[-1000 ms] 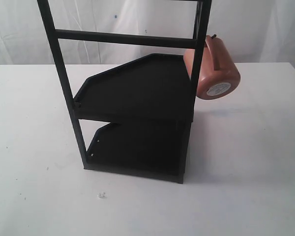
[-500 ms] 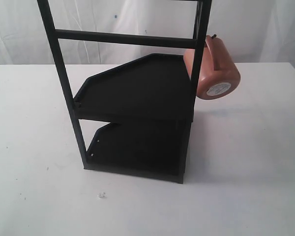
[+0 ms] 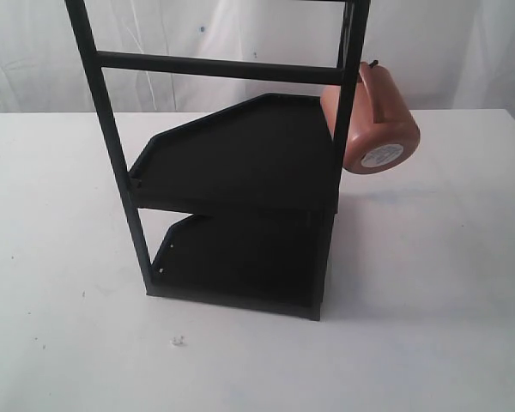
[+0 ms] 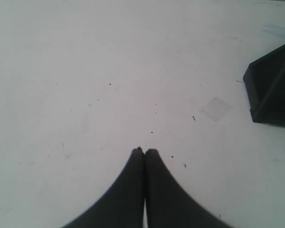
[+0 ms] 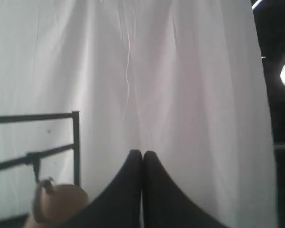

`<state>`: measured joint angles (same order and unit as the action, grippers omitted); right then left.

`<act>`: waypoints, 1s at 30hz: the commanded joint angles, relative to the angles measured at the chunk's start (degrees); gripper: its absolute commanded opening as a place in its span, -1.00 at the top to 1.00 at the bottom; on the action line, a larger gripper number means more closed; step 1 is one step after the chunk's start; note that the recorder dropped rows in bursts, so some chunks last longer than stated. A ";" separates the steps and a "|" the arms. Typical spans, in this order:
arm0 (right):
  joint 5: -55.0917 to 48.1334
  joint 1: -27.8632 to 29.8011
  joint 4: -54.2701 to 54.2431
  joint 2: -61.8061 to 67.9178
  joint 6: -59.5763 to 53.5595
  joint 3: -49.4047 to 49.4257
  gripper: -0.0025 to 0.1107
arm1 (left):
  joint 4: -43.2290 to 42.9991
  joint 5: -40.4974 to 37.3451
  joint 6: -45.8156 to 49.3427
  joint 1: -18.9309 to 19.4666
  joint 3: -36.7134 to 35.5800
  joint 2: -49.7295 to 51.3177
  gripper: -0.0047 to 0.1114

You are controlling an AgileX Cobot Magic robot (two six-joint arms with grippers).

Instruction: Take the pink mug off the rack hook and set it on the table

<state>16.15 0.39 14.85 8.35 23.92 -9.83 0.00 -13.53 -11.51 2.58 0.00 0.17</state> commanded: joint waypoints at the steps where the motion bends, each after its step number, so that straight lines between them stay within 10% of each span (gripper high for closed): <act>1: 1.04 0.18 0.17 11.20 -21.51 -1.86 0.96 | 0.00 0.17 -0.03 -0.43 0.00 -0.17 0.92; 10: 5.28 0.18 -0.26 34.71 -14.78 -3.71 0.96 | 0.00 0.17 -0.03 -0.43 0.00 -0.17 0.92; 22: -40.67 -0.76 -4.11 59.91 -5.23 -26.16 0.96 | 0.00 0.17 -0.03 -0.43 0.00 -0.17 0.92; 30: -52.65 -3.70 -20.64 56.22 -25.26 -38.85 0.96 | 0.00 0.17 -0.03 -0.43 0.00 -0.17 0.92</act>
<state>-33.55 -2.10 3.21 66.29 8.02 -44.59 0.00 -13.53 -11.51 2.58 0.00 0.17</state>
